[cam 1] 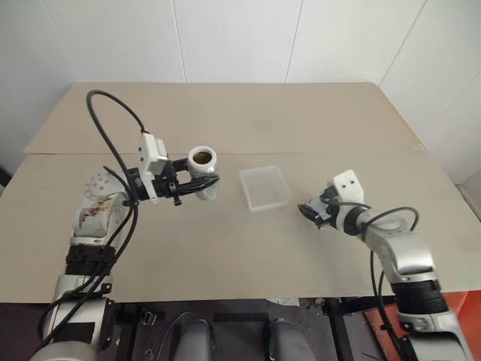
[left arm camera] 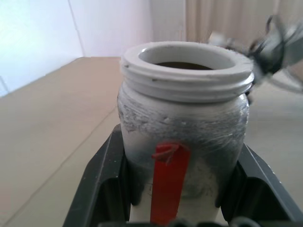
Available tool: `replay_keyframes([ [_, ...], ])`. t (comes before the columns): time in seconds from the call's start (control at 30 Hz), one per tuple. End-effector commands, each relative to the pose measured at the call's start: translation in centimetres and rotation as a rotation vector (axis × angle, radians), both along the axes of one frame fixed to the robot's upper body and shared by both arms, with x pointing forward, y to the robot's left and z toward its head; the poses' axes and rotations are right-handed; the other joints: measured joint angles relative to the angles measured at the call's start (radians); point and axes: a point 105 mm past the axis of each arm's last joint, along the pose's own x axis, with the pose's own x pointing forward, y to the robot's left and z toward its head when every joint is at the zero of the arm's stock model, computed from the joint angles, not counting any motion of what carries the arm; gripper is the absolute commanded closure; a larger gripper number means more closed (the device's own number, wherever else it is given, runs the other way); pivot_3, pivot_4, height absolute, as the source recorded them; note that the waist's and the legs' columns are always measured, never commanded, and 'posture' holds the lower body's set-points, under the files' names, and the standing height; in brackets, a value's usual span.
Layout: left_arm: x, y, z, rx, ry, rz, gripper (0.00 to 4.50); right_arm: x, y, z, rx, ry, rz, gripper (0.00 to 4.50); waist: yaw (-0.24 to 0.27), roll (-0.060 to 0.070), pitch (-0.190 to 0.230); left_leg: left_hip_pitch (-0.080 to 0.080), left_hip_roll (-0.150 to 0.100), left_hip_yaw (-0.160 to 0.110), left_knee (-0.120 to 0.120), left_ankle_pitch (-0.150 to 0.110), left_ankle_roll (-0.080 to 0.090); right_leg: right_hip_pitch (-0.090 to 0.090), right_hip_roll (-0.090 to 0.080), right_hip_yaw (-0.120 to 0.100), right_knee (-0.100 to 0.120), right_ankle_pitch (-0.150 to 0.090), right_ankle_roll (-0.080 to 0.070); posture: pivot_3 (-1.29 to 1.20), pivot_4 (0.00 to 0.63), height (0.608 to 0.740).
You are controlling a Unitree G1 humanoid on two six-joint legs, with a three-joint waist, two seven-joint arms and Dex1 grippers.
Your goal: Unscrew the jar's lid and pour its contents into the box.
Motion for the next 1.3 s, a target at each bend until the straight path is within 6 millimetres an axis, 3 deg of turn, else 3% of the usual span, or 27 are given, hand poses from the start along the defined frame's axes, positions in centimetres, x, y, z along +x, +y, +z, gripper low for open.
replay_keyframes([
  [0.03, 1.7, -2.7, 2.3, 0.189, -0.338, 0.093, 2.58, -2.0, 1.5, 5.2, 0.085, -0.037, 0.147, 0.03, 0.007, 0.0, 0.0, 0.0, 0.0, 0.0, 0.0, 0.0, 0.0, 0.001, 0.0, -0.001, 0.0, 0.0, 0.0, 0.0, 0.15, 0.74],
  [0.1, 2.9, -4.5, 3.0, 0.324, -0.57, 0.139, 2.58, -3.2, 2.8, 6.4, 0.116, 0.018, 0.259, 0.03, 0.015, 0.0, 0.0, 0.0, -0.001, -0.001, 0.001, 0.0, 0.0, 0.001, 0.0, -0.001, 0.0, 0.0, 0.0, 0.0, 0.15, 0.74],
  [0.2, 5.1, -7.0, 3.2, 0.665, -1.036, 0.165, 2.58, -4.2, 4.3, 7.7, 0.135, 0.071, 0.375, 0.03, 0.024, 0.0, 0.0, 0.0, -0.001, -0.001, 0.001, 0.0, 0.0, 0.002, 0.0, -0.001, -0.001, 0.0, 0.0, 0.0, 0.15, 0.74],
  [0.37, 6.3, -11.5, 2.9, 0.953, -1.717, -0.028, 2.58, -4.3, 5.1, 9.2, 0.133, 0.045, 0.43, 0.03, 0.024, -0.001, 0.0, -0.002, -0.006, -0.001, 0.0, 0.0, 0.0, 0.0, -0.004, 0.0, -0.001, 0.0, 0.003, 0.0, 0.15, 0.74],
  [0.63, 7.0, -14.8, 0.7, 1.096, -2.035, -0.228, 2.58, -5.0, 5.3, 11.1, 0.174, -0.032, 0.438, 0.03, 0.022, -0.001, 0.001, -0.009, -0.007, -0.001, 0.001, 0.0, 0.0, -0.006, -0.005, -0.001, 0.0, 0.001, 0.005, 0.0, 0.15, 0.74],
  [0.83, 7.4, -14.5, 1.2, 1.1, -2.029, -0.199, 2.58, -5.8, 5.4, 11.0, 0.194, -0.051, 0.433, 0.03, 0.023, -0.001, 0.001, -0.009, -0.007, -0.002, 0.002, 0.0, 0.0, -0.006, -0.006, -0.001, 0.0, 0.001, 0.005, 0.0, 0.15, 0.74],
  [1.0, 7.3, -14.0, 1.5, 1.036, -1.927, -0.162, 2.58, -5.8, 5.4, 10.8, 0.192, -0.05, 0.428, 0.03, 0.023, -0.001, 0.001, -0.009, -0.007, -0.002, 0.002, 0.0, 0.0, -0.005, -0.006, -0.001, 0.0, 0.001, 0.005, 0.0, 0.15, 0.74],
  [1.17, 7.8, -10.2, 3.1, 0.729, -1.414, 0.159, 2.58, -6.1, 5.8, 10.6, 0.179, -0.068, 0.454, 0.03, 0.015, -0.001, 0.001, -0.008, -0.007, -0.002, 0.002, 0.0, 0.0, -0.006, -0.006, -0.001, 0.0, 0.001, 0.005, 0.0, 0.15, 0.74],
  [1.3, 7.1, -5.8, 3.0, 0.309, -0.817, 0.35, 2.58, -6.4, 5.9, 10.1, 0.13, -0.09, 0.497, 0.03, 0.009, 0.0, 0.0, -0.007, -0.006, -0.001, 0.003, 0.0, 0.0, -0.004, -0.006, -0.001, 0.001, 0.001, 0.005, 0.0, 0.15, 0.74],
])
